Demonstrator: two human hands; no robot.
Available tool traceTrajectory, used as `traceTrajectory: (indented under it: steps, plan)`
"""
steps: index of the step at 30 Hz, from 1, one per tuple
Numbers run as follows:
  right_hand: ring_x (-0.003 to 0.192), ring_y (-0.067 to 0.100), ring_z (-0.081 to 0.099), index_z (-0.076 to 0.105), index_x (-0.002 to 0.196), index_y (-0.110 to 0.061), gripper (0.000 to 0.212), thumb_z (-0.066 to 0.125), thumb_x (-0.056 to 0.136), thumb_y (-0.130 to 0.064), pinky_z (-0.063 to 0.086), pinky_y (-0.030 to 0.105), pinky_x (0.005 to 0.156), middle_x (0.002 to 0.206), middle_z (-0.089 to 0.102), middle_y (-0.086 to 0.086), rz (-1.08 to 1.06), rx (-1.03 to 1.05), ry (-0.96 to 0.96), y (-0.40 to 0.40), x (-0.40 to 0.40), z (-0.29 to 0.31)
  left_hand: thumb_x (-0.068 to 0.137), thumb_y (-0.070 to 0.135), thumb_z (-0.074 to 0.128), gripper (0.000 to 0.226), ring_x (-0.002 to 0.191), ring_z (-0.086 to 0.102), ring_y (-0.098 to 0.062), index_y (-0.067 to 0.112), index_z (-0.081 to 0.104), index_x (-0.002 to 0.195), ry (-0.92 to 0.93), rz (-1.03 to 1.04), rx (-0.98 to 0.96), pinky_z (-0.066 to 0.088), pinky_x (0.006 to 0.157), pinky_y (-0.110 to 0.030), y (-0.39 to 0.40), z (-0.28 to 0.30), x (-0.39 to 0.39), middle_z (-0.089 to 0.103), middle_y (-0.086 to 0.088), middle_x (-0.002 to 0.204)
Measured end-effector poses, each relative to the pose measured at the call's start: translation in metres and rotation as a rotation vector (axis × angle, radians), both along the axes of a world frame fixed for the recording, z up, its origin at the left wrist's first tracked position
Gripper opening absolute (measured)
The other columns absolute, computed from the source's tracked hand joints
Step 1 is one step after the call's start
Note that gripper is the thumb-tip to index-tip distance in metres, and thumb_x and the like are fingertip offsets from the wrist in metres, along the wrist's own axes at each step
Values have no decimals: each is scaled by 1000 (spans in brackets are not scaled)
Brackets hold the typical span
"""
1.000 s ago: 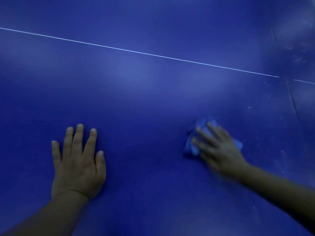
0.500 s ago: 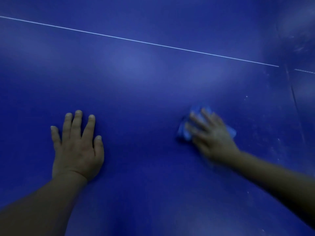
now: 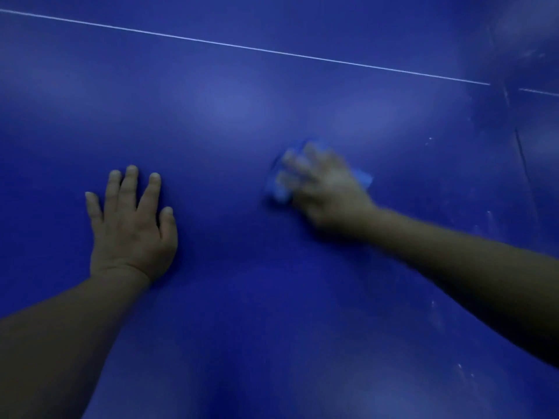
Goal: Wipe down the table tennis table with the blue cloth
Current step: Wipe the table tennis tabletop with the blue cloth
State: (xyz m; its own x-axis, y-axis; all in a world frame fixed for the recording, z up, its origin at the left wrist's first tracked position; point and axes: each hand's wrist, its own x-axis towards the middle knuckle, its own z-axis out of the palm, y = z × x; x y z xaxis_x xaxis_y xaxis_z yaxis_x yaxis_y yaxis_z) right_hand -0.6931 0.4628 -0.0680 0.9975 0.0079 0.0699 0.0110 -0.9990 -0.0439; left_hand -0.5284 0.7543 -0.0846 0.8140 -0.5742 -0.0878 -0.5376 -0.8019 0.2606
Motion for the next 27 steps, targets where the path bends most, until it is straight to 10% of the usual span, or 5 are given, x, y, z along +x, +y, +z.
traceTrajectory:
  steps: [6, 13, 21, 27]
  plan:
    - [135, 46, 45, 68, 127, -28, 38, 56, 93, -39, 39, 69, 102, 146, 54, 7, 353, 17, 183, 12, -96, 9, 93, 45, 26, 68, 151, 6, -29, 13, 32, 153, -20, -1, 2, -4, 119, -55, 1, -2, 1, 19, -14, 162]
    - [139, 48, 38, 58, 139, -17, 46, 43, 99, -33, 35, 60, 107, 153, 43, 15, -540, -35, 8, -50, -89, 8, 92, 46, 23, 69, 152, 6, -28, 14, 30, 154, -26, -8, 27, -2, 120, -56, 0, 2, -2, 18, -13, 163]
    - [143, 44, 35, 48, 145, -34, 44, 34, 105, -45, 26, 56, 115, 159, 35, 5, 167, -31, 202, 56, -224, 0, 101, 43, 27, 60, 152, 5, -29, 18, 24, 155, -86, -23, 63, 2, 120, -58, 2, -4, -3, 15, -11, 164]
    - [148, 36, 25, 48, 147, -28, 45, 42, 104, -36, 23, 53, 116, 162, 30, 3, -769, 46, -12, 19, -147, 4, 100, 46, 26, 65, 152, 4, -28, 13, 20, 156, -37, -62, 62, 2, 120, -58, 17, 1, -23, 12, -12, 165]
